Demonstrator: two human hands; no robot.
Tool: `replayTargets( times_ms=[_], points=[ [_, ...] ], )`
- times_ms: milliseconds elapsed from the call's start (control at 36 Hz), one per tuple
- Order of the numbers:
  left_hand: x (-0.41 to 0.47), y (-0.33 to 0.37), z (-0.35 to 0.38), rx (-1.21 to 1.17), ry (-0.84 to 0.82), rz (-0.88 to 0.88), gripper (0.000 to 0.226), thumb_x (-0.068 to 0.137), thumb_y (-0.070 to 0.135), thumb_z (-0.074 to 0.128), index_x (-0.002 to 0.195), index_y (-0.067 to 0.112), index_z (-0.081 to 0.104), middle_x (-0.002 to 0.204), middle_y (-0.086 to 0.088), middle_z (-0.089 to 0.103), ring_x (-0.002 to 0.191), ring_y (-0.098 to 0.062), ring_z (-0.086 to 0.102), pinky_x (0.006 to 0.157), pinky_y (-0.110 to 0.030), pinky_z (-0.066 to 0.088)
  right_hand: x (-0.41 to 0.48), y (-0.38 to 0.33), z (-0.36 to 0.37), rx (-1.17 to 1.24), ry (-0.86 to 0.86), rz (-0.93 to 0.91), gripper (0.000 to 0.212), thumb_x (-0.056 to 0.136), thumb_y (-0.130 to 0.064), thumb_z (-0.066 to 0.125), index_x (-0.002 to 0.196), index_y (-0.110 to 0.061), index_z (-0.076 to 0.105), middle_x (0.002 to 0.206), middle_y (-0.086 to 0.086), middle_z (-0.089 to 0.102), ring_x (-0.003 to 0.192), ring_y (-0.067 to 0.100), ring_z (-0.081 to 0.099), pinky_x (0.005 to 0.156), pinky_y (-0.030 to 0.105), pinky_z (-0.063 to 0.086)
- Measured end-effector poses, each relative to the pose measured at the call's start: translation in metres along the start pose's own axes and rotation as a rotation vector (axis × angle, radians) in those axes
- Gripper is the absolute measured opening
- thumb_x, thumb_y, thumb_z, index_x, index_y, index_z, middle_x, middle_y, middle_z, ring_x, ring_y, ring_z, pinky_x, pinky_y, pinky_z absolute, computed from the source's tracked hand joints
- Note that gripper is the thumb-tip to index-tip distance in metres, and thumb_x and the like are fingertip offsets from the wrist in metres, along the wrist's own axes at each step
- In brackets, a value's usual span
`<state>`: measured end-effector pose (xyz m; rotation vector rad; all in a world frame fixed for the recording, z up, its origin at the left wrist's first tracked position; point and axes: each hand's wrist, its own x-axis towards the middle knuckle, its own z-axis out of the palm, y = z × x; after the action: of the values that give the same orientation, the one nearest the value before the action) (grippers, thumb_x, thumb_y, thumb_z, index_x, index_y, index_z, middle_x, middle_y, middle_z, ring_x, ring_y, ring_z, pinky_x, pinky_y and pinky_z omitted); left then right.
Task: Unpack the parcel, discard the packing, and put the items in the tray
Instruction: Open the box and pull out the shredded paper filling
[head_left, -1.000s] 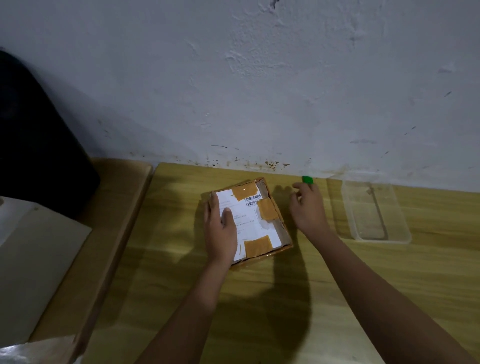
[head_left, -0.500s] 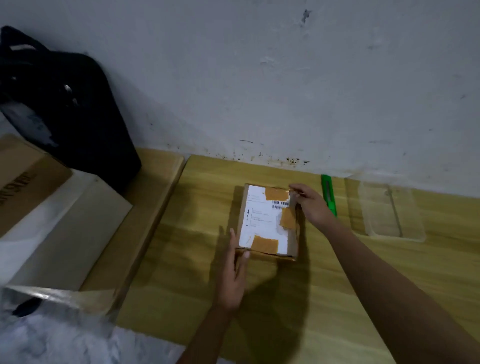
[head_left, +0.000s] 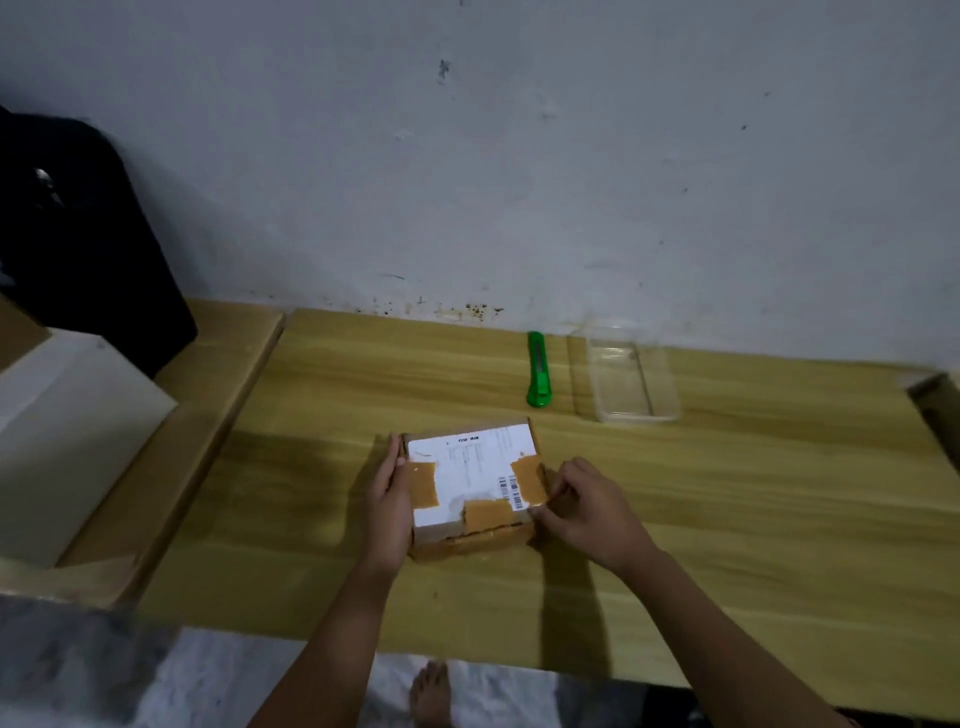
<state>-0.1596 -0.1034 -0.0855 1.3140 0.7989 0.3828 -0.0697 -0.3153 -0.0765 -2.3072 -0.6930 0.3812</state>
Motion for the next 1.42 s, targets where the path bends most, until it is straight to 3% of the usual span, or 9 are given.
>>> replayTargets(
  times_ms=[194,333,500,611,778,917,1000,1250,1417],
  points=[
    [-0.009,-0.008,0.022,0.081,0.010,0.041,0.040,0.100,0.010,0.038,0.140,0.012,0.040,0.147,-0.002,0.038,0.127,-0.006,0.035,0.092,-0.009,0.031,-0.004,-0.002,-0.006,-0.194,-0.109,-0.155,0.017,0.069,-0.031,0.075,0.080,-0.023,0.065,0.086,-0.016,0.057,0.096,0.007,0.053,0.076,0.029,0.019],
    [-0.010,-0.010,0.023,0.130,0.040,0.079,0.040,0.100,0.009,0.035,0.140,0.010,0.040,0.144,-0.004,0.042,0.116,-0.002,0.039,0.068,0.007,0.035,-0.003,-0.010,-0.006,-0.219,-0.179,-0.208,0.013,0.072,-0.031,0.074,0.082,-0.022,0.070,0.094,-0.010,0.061,0.102,0.007,0.054,0.077,0.029,0.021],
    [-0.012,-0.008,0.026,0.130,0.090,0.077,0.039,0.100,0.009,0.035,0.138,0.011,0.043,0.143,-0.004,0.043,0.117,-0.004,0.040,0.068,0.008,0.034,0.001,-0.017,-0.003,-0.260,-0.238,-0.237,0.008,0.075,-0.025,0.070,0.082,-0.022,0.071,0.087,-0.006,0.060,0.098,0.011,0.053,0.076,0.027,0.025],
    [-0.011,-0.008,0.023,0.072,0.080,0.050,0.038,0.100,0.010,0.037,0.137,0.014,0.046,0.143,-0.001,0.044,0.122,-0.006,0.041,0.077,0.001,0.038,-0.003,-0.016,0.007,-0.249,-0.214,-0.325,0.008,0.077,-0.010,0.064,0.079,-0.010,0.071,0.080,0.006,0.062,0.086,0.023,0.056,0.075,0.038,0.048],
    [-0.007,-0.004,0.014,-0.104,0.000,-0.060,0.040,0.097,0.003,0.041,0.137,0.009,0.044,0.141,-0.007,0.045,0.119,-0.017,0.050,0.072,-0.011,0.051,-0.010,-0.022,-0.004,-0.092,-0.077,-0.397,0.007,0.079,-0.012,0.058,0.077,-0.008,0.064,0.079,0.007,0.063,0.082,0.014,0.047,0.076,0.022,0.041],
    [-0.009,-0.009,0.015,-0.016,-0.008,-0.018,0.040,0.098,0.005,0.039,0.137,0.009,0.044,0.144,-0.017,0.042,0.132,-0.041,0.034,0.087,-0.035,0.048,0.013,-0.045,-0.030,0.020,0.119,-0.356,0.007,0.083,-0.017,0.055,0.081,-0.013,0.062,0.083,-0.002,0.058,0.085,0.010,0.048,0.077,0.016,0.039],
    [-0.009,-0.013,0.015,-0.028,-0.035,0.004,0.041,0.099,0.009,0.039,0.140,0.010,0.038,0.149,-0.010,0.035,0.137,-0.021,0.033,0.105,-0.025,0.033,0.038,-0.056,-0.038,0.104,0.203,-0.277,0.007,0.086,-0.008,0.058,0.085,-0.013,0.062,0.081,-0.007,0.055,0.082,0.014,0.052,0.075,0.023,0.044],
    [-0.004,-0.024,0.008,0.049,-0.112,0.051,0.042,0.100,0.022,0.036,0.142,0.022,0.036,0.144,0.014,0.036,0.131,0.001,0.030,0.101,-0.013,0.030,0.112,-0.059,-0.027,0.368,0.464,-0.085,0.012,0.093,-0.020,0.053,0.092,-0.013,0.062,0.082,-0.003,0.060,0.073,-0.006,0.051,0.065,0.009,0.038],
    [-0.004,-0.026,0.013,0.139,-0.051,0.078,0.040,0.100,0.023,0.036,0.140,0.025,0.039,0.135,0.022,0.037,0.125,0.005,0.032,0.082,0.008,0.029,0.125,-0.034,-0.009,0.241,0.360,-0.055,0.037,0.097,-0.021,0.043,0.135,-0.019,0.044,0.132,0.002,0.052,0.117,0.005,0.041,0.098,0.022,0.034]
  ],
)
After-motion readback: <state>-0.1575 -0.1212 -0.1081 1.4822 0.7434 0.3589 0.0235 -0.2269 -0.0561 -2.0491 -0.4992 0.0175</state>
